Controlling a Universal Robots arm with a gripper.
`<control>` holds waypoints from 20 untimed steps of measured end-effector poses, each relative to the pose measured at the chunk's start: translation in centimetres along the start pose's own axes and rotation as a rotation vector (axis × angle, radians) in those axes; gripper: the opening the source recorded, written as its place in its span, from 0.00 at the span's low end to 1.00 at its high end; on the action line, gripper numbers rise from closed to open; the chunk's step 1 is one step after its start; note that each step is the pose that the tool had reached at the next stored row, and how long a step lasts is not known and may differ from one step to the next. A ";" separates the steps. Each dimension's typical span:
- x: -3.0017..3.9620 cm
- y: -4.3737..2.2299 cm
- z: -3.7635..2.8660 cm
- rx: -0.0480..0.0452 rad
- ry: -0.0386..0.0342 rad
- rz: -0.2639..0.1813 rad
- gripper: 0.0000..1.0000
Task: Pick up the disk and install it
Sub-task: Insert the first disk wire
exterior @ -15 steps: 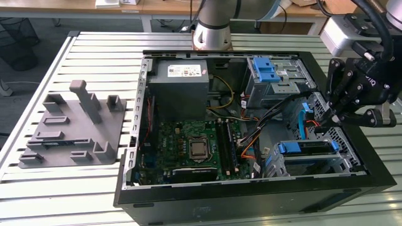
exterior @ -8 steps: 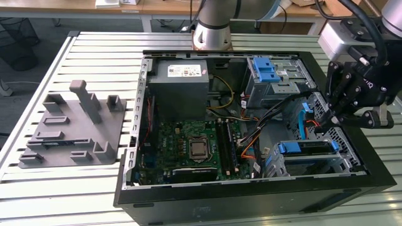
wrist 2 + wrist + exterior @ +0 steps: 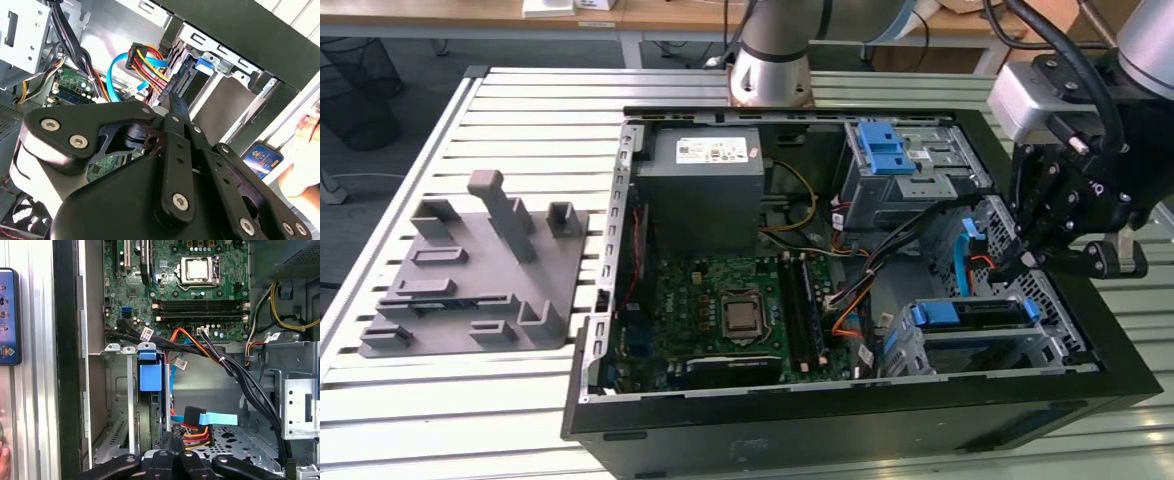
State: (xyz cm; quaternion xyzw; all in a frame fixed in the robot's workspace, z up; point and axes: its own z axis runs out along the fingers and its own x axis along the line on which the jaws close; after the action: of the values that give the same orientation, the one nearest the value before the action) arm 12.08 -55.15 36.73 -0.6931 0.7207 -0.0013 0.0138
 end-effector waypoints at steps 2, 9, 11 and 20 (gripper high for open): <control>0.00 0.00 0.00 0.0003 0.0001 0.000 0.11; 0.00 0.04 0.08 0.0084 -0.0003 0.000 0.11; 0.01 0.08 0.17 0.0188 -0.0007 0.000 0.17; 0.02 0.40 0.41 0.0394 -0.0013 -0.001 0.18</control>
State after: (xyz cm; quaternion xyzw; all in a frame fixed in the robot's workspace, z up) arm 11.69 -55.15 36.30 -0.6929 0.7203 -0.0150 0.0279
